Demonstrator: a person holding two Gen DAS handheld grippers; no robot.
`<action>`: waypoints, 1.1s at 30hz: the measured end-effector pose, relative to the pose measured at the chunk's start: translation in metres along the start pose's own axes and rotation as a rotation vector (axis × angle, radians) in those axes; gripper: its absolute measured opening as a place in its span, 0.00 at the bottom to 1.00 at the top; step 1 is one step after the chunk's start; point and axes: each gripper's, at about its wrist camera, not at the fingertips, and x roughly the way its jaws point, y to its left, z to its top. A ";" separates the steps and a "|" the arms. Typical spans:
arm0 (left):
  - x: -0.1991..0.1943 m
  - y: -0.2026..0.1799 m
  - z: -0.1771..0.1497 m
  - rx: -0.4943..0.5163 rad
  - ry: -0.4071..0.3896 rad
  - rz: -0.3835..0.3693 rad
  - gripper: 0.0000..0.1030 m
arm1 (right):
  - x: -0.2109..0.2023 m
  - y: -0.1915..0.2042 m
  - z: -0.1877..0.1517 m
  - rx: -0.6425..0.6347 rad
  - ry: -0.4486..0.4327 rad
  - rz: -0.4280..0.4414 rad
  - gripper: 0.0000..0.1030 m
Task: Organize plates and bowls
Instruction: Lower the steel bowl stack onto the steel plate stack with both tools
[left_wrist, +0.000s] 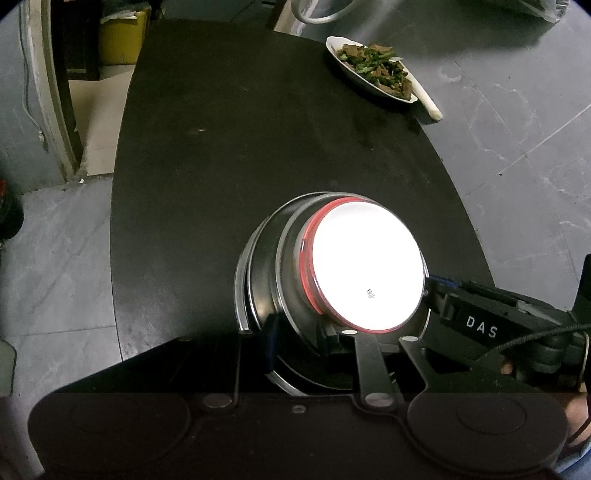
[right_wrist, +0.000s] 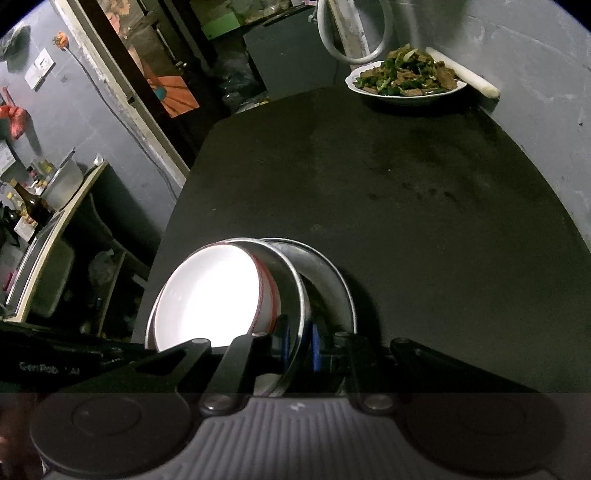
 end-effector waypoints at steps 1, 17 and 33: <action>0.000 0.000 0.000 0.001 -0.001 0.001 0.21 | 0.000 0.000 -0.001 -0.004 -0.002 -0.004 0.13; -0.005 -0.018 -0.004 0.053 -0.035 0.072 0.21 | -0.007 0.010 -0.015 -0.044 -0.080 -0.052 0.16; -0.007 -0.036 -0.004 0.177 -0.064 0.158 0.21 | -0.009 0.014 -0.022 -0.073 -0.133 -0.085 0.18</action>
